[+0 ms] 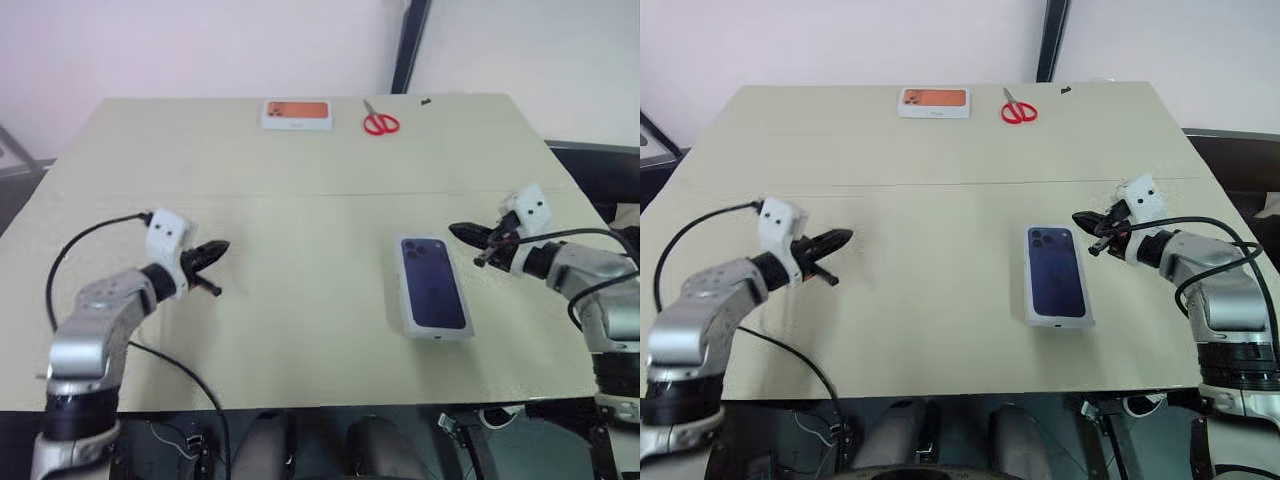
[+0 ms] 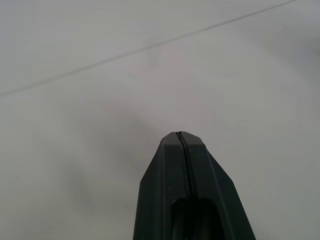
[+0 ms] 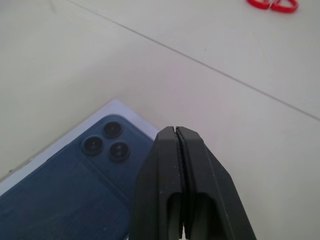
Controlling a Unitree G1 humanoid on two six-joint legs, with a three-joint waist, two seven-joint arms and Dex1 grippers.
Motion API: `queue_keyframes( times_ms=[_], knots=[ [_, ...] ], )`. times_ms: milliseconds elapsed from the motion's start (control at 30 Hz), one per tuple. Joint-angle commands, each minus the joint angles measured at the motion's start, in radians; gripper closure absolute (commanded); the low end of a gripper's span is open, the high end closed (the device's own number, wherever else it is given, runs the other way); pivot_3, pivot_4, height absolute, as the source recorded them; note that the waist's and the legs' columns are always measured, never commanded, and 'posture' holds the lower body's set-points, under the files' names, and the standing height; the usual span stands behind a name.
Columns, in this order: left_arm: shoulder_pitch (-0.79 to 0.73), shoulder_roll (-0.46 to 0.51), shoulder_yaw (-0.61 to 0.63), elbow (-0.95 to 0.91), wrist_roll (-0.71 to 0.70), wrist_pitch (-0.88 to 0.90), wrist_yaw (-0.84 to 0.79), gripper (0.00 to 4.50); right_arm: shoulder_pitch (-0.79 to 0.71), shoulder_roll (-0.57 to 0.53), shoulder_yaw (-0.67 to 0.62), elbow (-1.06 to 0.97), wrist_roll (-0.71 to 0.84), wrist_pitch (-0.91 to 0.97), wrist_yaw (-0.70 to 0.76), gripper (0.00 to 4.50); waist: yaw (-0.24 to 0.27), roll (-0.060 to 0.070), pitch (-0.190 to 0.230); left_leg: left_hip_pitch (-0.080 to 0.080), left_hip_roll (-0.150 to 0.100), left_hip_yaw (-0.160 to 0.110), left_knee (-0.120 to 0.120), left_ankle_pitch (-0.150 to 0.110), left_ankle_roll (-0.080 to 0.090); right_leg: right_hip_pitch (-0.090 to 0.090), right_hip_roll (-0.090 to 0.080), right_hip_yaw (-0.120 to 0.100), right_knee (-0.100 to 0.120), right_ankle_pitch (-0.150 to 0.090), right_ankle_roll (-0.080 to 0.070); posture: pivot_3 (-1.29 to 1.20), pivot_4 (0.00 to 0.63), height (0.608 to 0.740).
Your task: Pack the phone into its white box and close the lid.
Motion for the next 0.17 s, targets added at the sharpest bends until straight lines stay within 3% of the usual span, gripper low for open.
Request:
queue_keyframes(
  times_ms=[33,167],
  knots=[
    [0.035,0.000,0.052,-0.063,-0.026,0.000,0.043,4.50,-0.012,-0.009,-0.012,-0.008,0.033,0.000,0.044,4.44,0.001,0.000,0.000,0.000,0.000,0.000,0.000,0.000,0.000,0.000,0.000,0.000,0.000,0.000,0.000,0.00,0.150,0.740],
    [0.071,0.003,0.041,-0.068,-0.026,-0.019,0.065,4.50,-0.019,-0.013,0.000,-0.014,0.041,0.018,0.070,4.44,0.007,0.000,0.000,0.000,0.000,0.000,0.001,-0.003,0.006,0.002,0.000,0.000,-0.001,0.000,0.000,0.00,0.150,0.740]
  ],
)
